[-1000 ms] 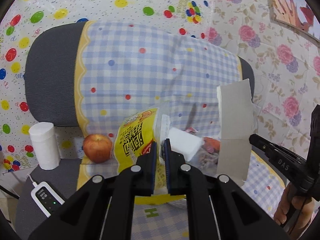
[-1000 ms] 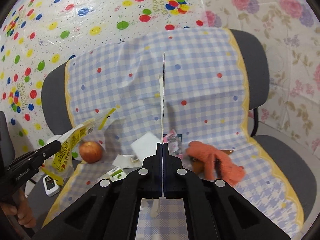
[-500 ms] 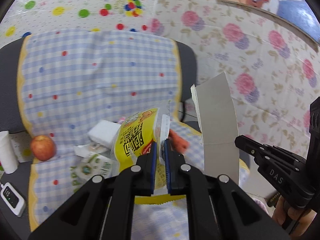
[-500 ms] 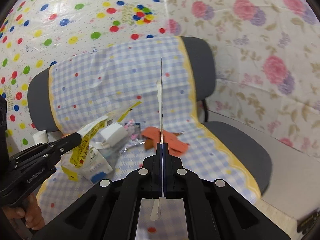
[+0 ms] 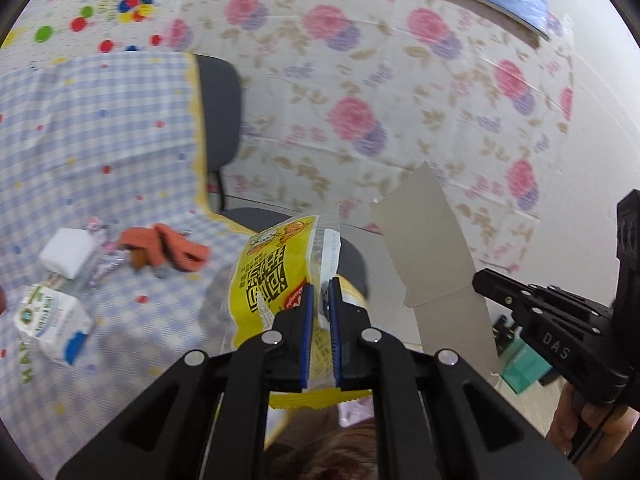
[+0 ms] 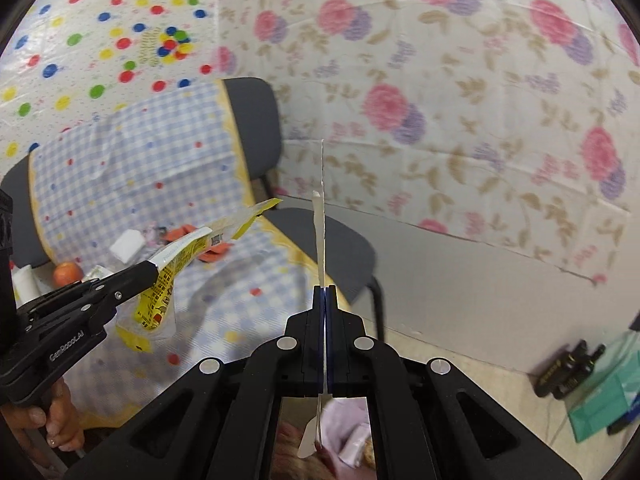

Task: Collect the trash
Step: 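Carry the wrapper and red packet to the bin and release both, then move both open grippers back toward the chair seat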

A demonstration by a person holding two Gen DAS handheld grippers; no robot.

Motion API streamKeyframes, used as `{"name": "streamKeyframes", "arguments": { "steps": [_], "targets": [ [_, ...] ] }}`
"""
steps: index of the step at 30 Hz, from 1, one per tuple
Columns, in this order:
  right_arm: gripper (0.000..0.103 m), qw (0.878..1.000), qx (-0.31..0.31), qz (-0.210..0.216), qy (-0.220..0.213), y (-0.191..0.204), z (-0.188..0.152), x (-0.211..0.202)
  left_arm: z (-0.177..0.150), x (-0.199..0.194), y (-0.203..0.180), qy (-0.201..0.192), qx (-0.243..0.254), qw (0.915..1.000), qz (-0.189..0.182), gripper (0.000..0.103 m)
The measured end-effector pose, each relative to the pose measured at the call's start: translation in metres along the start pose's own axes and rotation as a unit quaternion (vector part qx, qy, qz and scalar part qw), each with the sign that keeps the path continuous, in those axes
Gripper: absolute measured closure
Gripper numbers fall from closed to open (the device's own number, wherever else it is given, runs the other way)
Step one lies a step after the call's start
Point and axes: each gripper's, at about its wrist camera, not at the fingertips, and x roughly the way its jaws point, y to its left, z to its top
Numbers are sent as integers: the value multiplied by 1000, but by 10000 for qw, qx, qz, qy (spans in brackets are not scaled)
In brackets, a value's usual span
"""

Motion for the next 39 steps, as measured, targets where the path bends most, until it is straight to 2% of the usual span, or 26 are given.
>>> {"name": "streamKeyframes", "arguments": {
  "steps": [6, 15, 27, 31, 34, 39],
  "targets": [
    [102, 9985, 338, -413, 142, -40, -19, -16, -16, 21, -51, 322, 270, 9980, -466, 97],
    [102, 9914, 782, -877, 581, -86, -48, -18, -36, 55, -88, 911, 450, 9917, -785, 97],
    [100, 9855, 1022, -864, 1040, -108, -66, 7, -55, 100, -108, 1655, 477, 9803, -964, 95],
    [97, 9849, 1060, -791, 1121, -111, -71, 16, -55, 108, -111, 1729, 501, 9792, -939, 80],
    [97, 9843, 1108, -716, 1172, -113, -71, 21, -52, 108, -108, 1665, 476, 9804, -940, 63],
    [92, 9864, 1081, -609, 1079, -104, -65, 18, -39, 96, -92, 1412, 346, 9863, -784, 61]
  ]
}}
